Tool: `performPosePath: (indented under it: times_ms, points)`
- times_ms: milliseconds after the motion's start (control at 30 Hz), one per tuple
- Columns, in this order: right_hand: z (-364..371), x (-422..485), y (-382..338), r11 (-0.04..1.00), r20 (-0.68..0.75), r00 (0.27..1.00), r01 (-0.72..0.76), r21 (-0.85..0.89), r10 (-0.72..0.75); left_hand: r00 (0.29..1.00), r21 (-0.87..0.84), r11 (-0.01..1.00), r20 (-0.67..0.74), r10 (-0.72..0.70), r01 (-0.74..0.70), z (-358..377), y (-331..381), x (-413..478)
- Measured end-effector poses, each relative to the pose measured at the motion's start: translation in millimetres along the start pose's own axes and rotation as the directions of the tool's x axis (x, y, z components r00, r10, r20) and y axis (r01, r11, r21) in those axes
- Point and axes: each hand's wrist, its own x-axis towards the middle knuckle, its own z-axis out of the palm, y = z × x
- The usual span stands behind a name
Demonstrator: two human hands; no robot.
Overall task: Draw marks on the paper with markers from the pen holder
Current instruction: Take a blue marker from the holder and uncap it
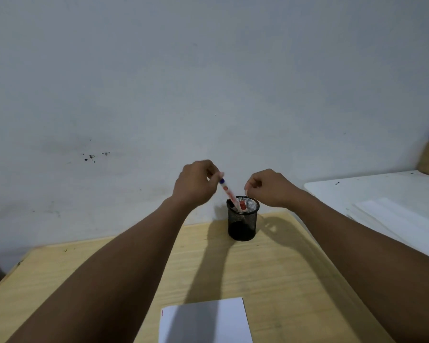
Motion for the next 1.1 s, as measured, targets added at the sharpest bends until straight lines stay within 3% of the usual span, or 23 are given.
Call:
performPosePath:
  times_ms: [100, 233, 367, 500, 600, 667, 833, 1000, 1033, 1100]
  points:
    - [11, -5, -24, 0.997, -0.016, 0.998, 0.065, 0.051, -0.065, 0.988, -0.25, 0.959, -0.054, -0.147, 0.129, -33, -5, -9]
    - [28, -15, -64, 0.983, 0.088, 0.987, 0.125, 0.132, -0.137, 0.938, -0.56, 0.763, 0.081, -0.337, 0.323, -73, -28, -40]
    - [45, -29, -103, 0.912, 0.205, 0.964, 0.077, 0.403, -0.172, 0.851, -0.661, 0.573, 0.206, -0.483, 0.485, -97, -64, -75]
    - [64, -39, -125, 0.782, 0.271, 0.945, -0.027, 0.623, -0.183, 0.798, -0.74, 0.385, 0.333, -0.503, 0.551, -107, -92, -110]
    - [85, -46, -127, 0.588, 0.303, 0.941, -0.161, 0.793, -0.152, 0.786, -0.775, 0.319, 0.34, -0.516, 0.545, -103, -103, -130]
    - [103, -51, -123, 0.561, 0.317, 0.942, -0.204, 0.803, -0.112, 0.781, -0.783, 0.29, 0.358, -0.512, 0.55, -98, -108, -141]
    - [146, -65, -112, 0.57, 0.386, 0.923, -0.31, 0.761, -0.012, 0.775, -0.77, 0.288, 0.387, -0.499, 0.57, -85, -118, -161]
    - [136, -64, -100, 0.456, 0.384, 0.917, -0.296, 0.839, -0.11, 0.733, -0.788, 0.273, 0.302, -0.61, 0.552, -86, -137, -176]
    - [128, -63, -97, 0.433, 0.38, 0.919, -0.3, 0.85, -0.11, 0.735, -0.742, 0.355, 0.264, -0.624, 0.568, -89, -146, -181]
    - [117, -65, -91, 0.45, 0.406, 0.909, -0.325, 0.831, -0.092, 0.793, -0.487, 0.646, 0.186, -0.581, 0.587, -92, -160, -193]
